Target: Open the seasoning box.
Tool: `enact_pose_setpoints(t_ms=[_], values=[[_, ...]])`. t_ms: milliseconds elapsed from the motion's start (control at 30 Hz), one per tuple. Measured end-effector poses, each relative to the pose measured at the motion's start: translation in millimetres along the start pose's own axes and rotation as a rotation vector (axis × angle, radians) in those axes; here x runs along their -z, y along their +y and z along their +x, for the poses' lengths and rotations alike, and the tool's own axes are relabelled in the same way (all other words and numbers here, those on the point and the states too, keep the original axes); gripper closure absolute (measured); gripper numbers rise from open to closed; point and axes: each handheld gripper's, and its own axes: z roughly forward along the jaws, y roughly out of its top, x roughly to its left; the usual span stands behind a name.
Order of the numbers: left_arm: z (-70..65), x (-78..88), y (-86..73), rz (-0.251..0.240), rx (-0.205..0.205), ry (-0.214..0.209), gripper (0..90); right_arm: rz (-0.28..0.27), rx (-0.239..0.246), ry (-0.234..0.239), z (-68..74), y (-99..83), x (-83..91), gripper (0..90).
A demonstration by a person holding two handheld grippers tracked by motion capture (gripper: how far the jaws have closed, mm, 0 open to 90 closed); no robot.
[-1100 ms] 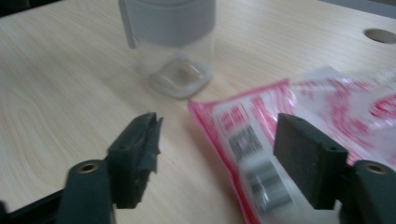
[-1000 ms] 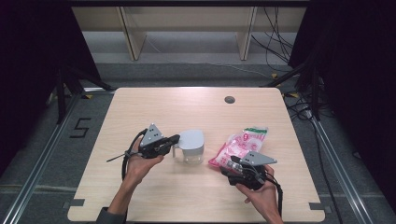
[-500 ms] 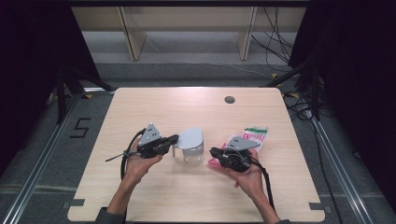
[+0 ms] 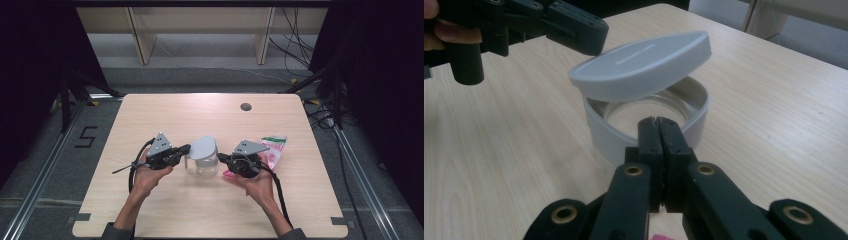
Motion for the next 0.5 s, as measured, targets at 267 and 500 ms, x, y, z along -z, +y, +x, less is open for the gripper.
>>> enact_pose_setpoints(t_ms=[267,500], values=[[0.4,1.0,-0.5,0.001,-0.011,0.005,86.1,-0.005,0.010,0.004,6.2,7.7,-6.5,90.0],[0.1,14.5,2.0,-0.004,-0.032,-0.001,60.3,-0.005,0.033,0.011,6.7,13.3,-9.3,90.0]])
